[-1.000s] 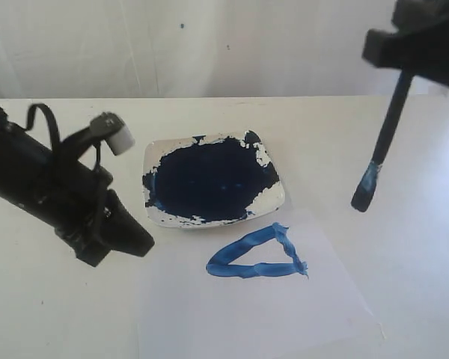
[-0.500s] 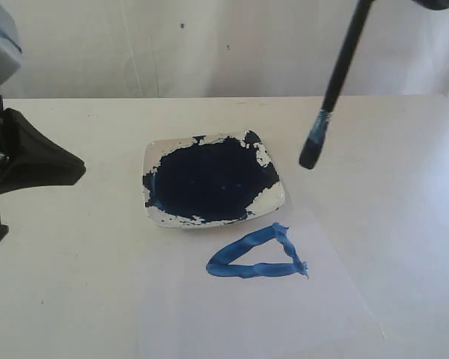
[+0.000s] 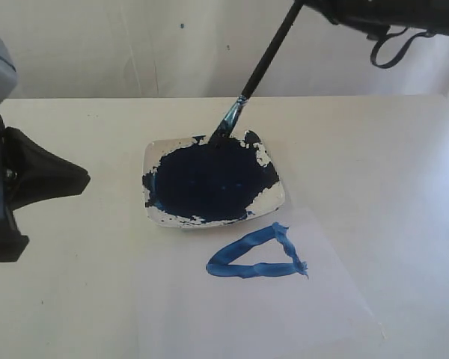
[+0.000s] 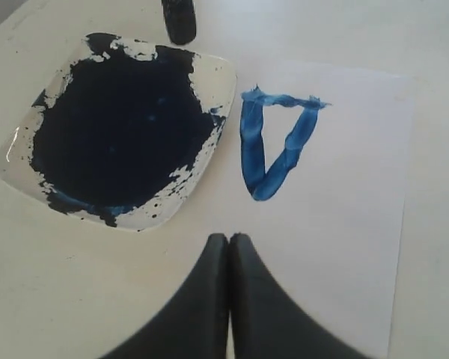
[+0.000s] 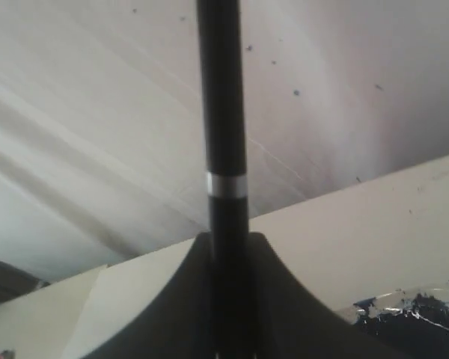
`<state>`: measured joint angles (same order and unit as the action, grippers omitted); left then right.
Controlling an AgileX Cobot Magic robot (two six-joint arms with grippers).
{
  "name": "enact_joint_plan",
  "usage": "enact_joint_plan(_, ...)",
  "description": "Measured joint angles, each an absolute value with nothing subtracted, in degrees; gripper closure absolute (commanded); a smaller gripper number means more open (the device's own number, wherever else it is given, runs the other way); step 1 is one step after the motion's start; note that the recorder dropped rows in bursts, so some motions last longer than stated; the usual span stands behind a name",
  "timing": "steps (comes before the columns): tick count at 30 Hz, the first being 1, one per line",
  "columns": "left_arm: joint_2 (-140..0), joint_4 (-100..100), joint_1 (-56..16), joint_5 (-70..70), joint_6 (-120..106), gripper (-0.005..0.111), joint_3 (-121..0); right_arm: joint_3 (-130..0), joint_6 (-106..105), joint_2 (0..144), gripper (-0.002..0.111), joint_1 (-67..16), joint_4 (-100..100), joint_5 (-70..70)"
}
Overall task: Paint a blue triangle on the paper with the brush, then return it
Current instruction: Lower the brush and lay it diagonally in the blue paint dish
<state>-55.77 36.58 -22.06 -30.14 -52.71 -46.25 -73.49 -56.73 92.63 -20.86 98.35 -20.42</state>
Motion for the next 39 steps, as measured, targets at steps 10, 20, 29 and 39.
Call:
enact_joint_plan(10, -55.77, 46.96, -22.06, -27.95, -52.71, 0.107, -45.70, -78.22, -41.16, 108.94, 0.108, -20.28, 99.96, -20.55)
enact_joint_plan(20, -55.77, 48.10, -22.06, -27.81, -52.60, 0.107, -45.70, -82.22, -35.98, 114.97, 0.108, -20.28, 99.95, -20.43)
enact_joint_plan(29, -55.77, 48.10, -22.06, -27.93, -52.60, 0.107, -45.70, -82.68, -35.75, 116.97, 0.108, -20.28, 100.07, -20.32)
enact_joint_plan(39, -55.77, 48.21, -22.06, -27.93, -52.60, 0.107, -45.70, -82.68, -33.19, 120.73, 0.108, -20.28, 100.07, -20.45)
